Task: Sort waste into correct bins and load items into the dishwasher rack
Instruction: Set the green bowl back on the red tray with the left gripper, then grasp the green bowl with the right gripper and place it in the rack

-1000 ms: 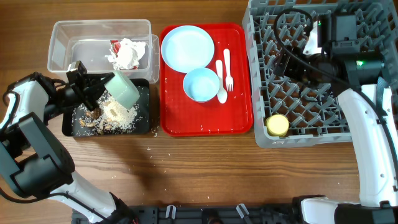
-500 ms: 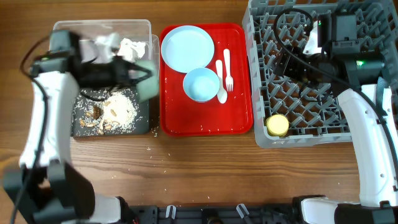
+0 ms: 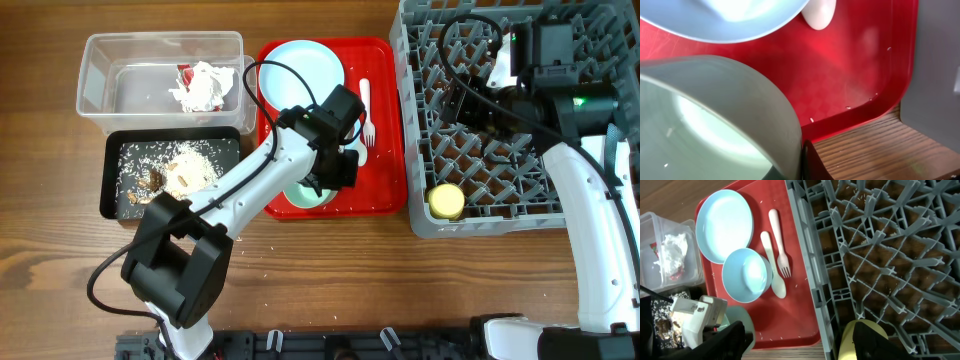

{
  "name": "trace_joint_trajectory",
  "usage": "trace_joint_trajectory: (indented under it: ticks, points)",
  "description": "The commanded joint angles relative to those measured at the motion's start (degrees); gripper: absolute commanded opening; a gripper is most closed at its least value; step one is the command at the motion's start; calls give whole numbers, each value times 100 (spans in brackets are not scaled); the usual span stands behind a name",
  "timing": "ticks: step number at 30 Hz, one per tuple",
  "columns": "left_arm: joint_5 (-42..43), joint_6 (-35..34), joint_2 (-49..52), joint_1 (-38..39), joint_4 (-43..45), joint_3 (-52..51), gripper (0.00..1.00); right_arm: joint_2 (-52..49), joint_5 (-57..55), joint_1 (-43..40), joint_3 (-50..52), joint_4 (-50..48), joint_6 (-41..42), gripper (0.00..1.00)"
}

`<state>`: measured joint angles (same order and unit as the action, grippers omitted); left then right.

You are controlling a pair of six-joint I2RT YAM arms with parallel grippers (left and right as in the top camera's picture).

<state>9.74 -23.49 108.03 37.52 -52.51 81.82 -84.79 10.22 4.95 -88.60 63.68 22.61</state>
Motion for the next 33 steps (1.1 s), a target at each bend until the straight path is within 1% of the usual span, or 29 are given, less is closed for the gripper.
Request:
trace_joint_trajectory:
  ticks: [1, 2, 4, 6, 8, 9, 10, 11, 14, 16, 17, 20, 21, 25, 26, 28, 31, 33]
  points:
    - [-240, -160, 52, 74, -59, -7, 17, 15, -70, 33, -96, 2, -79, 71]
    - [-258, -160, 52, 63, -94, -7, 26, 15, -68, 33, -96, 2, -74, 71]
    - [-260, -160, 31, -26, -153, -4, 33, 11, 107, 33, -92, -22, -70, 71]
    - [-223, -166, -101, -240, -334, 52, 34, -13, 295, 33, -92, -35, -68, 71]
    - [-166, -164, -389, -684, -761, 363, 34, -50, 463, 85, -26, -105, -11, 71]
    - [-166, -162, -599, -1003, -981, 581, 34, -92, 496, 229, 35, -197, 0, 71]
    - [-166, -160, -776, -1250, -1069, 706, 37, -136, 494, 376, 59, -254, 7, 71]
    - [-168, -160, -977, -1497, -1069, 745, 40, -214, 494, 612, 92, -334, 24, 71]
    - [-170, -94, -1329, -2131, -1034, 745, 45, -741, 435, 1449, 109, -356, 225, 71]
    - [-170, -96, -1325, -2376, -1054, 745, 47, -1276, 315, 1954, 109, -284, 350, 71]
    - [-170, -94, -1320, -2500, -1056, 745, 47, -1659, 317, 2234, 109, -216, 463, 69]
    - [-175, -90, -1320, -2566, -1054, 745, 46, -2129, 319, 2559, 109, -146, 492, 68]
    - [-197, -72, -1320, -2564, -1054, 745, 46, -2249, 313, 2664, 129, -170, 501, 66]
    - [-243, -74, -1320, -2566, -1027, 743, 46, -2358, -13, 2789, 564, -553, 608, 53]
    - [-396, -76, -1320, -2566, -1032, 743, 46, -2361, -179, 2787, 831, -859, 608, 51]
    - [-603, -76, -1320, -2601, -1003, 743, 47, -2365, -319, 2789, 1178, -1327, 570, 51]
    - [-599, -103, -1320, -2903, -857, 743, 45, -2365, -334, 2787, 1517, -1827, 435, 44]
    - [-599, -101, -1320, -3130, -817, 743, 45, -2365, -339, 2787, 1523, -1827, 280, 38]
